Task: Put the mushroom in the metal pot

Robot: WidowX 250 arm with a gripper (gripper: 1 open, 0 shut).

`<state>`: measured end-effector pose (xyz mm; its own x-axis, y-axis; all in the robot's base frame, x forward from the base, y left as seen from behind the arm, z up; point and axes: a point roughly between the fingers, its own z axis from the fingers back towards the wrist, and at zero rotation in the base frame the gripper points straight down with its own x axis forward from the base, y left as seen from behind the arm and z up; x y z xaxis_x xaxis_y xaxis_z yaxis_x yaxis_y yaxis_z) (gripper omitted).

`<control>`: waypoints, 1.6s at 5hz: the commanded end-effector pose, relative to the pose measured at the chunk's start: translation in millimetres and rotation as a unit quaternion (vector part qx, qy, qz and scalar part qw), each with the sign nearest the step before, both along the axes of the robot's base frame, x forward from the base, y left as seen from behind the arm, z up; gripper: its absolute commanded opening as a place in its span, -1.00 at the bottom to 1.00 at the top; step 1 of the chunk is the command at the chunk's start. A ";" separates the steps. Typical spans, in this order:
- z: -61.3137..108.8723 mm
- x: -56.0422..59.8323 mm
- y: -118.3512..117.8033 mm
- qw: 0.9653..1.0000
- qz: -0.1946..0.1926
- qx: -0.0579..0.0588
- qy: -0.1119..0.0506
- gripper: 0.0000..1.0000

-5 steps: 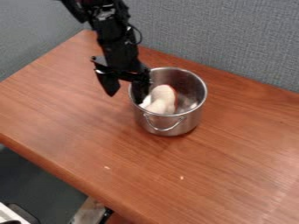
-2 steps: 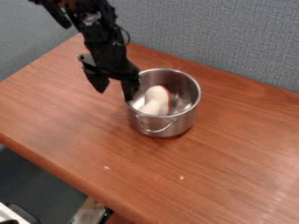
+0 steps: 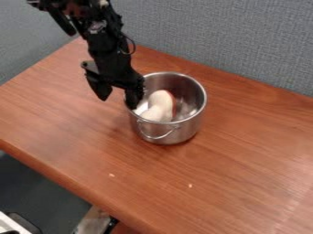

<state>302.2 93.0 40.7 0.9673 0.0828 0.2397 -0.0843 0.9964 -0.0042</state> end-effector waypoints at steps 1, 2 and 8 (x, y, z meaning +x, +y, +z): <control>-6.9 -2.5 4.4 0.998 0.061 0.012 -0.020 1.00; -3.5 -6.3 0.1 0.992 0.113 0.019 -0.044 1.00; 31.5 3.8 2.0 0.995 0.084 0.044 0.006 1.00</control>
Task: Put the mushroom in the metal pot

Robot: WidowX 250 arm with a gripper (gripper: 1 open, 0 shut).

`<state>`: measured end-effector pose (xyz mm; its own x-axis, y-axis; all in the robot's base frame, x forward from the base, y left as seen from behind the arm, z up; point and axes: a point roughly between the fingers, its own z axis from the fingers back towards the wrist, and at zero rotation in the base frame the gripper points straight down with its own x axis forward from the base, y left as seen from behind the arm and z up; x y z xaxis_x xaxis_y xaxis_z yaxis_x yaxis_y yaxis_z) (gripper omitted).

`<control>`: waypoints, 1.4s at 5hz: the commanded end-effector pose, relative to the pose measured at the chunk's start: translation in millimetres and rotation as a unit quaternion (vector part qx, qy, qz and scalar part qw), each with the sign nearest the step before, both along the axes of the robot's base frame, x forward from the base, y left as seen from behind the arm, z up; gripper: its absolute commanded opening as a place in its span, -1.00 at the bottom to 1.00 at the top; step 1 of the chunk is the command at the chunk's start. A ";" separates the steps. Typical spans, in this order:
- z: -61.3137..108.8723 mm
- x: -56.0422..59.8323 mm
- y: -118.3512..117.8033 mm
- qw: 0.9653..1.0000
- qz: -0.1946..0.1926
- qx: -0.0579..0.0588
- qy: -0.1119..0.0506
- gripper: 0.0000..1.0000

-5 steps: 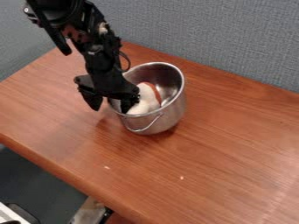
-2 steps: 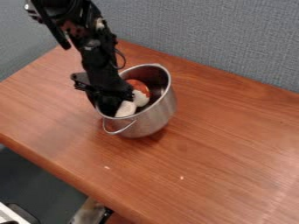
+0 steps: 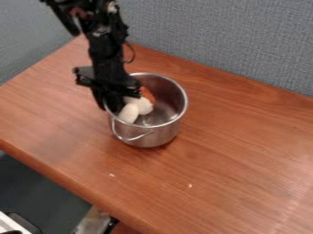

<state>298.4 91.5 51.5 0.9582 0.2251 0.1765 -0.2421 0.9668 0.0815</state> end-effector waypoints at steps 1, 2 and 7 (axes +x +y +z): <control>48.6 21.3 -14.5 0.998 -0.031 0.008 -0.050 -1.00; 53.8 28.2 -15.1 0.998 -0.029 0.006 -0.058 -1.00; 83.5 28.8 4.3 0.998 -0.026 -0.012 -0.056 1.00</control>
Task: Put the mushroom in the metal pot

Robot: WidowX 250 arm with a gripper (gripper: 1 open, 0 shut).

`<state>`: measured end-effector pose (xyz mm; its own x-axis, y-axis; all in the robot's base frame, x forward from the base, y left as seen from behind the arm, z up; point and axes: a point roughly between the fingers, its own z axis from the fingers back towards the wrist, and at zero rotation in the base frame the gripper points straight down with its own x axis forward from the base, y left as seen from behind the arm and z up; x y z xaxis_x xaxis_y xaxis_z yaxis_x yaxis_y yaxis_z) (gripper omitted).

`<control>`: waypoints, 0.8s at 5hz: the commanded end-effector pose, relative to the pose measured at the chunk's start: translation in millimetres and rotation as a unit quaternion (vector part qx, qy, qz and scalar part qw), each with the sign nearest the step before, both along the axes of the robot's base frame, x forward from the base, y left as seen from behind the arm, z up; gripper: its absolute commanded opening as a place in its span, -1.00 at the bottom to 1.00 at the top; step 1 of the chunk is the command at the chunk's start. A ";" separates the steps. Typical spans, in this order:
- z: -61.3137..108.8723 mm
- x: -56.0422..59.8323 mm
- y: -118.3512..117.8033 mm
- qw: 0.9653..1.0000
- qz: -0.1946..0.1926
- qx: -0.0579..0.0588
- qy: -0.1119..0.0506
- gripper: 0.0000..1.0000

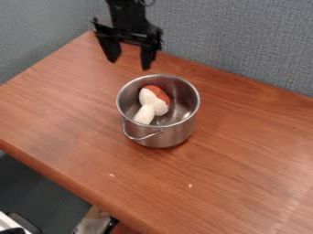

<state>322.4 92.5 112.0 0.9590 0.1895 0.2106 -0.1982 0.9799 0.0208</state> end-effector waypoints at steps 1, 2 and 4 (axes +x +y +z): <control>54.2 0.9 28.1 0.998 0.016 0.024 -0.051 1.00; 71.6 -13.0 33.4 0.998 0.004 0.027 -0.052 1.00; 71.3 -24.0 33.5 0.996 -0.081 0.027 -0.036 1.00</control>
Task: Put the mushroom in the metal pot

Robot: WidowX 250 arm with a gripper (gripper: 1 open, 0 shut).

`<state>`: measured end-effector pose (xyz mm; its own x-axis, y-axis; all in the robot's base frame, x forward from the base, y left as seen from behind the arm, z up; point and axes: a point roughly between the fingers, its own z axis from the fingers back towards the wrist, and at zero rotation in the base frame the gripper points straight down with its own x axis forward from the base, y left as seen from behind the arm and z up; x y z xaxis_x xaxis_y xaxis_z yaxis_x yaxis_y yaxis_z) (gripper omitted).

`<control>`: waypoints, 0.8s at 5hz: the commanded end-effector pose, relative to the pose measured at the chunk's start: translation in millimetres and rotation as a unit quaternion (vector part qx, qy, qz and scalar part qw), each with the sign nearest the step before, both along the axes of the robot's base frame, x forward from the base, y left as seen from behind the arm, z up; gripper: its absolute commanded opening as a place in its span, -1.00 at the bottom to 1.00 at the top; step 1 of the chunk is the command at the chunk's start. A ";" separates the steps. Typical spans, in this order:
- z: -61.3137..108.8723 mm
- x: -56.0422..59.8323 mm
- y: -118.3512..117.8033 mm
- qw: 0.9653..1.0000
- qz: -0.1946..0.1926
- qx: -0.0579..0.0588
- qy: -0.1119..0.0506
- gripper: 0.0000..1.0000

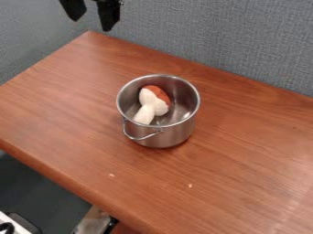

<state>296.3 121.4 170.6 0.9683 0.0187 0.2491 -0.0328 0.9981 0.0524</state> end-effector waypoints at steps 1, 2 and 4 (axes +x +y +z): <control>10.7 2.1 14.4 1.000 -0.013 -0.001 -0.014 1.00; 11.4 0.9 19.5 0.999 -0.037 -0.010 -0.010 1.00; 7.5 -8.3 -4.7 0.996 -0.069 -0.044 0.044 1.00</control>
<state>281.9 116.1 165.1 0.9880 -0.0932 0.1235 0.1005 0.9935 -0.0539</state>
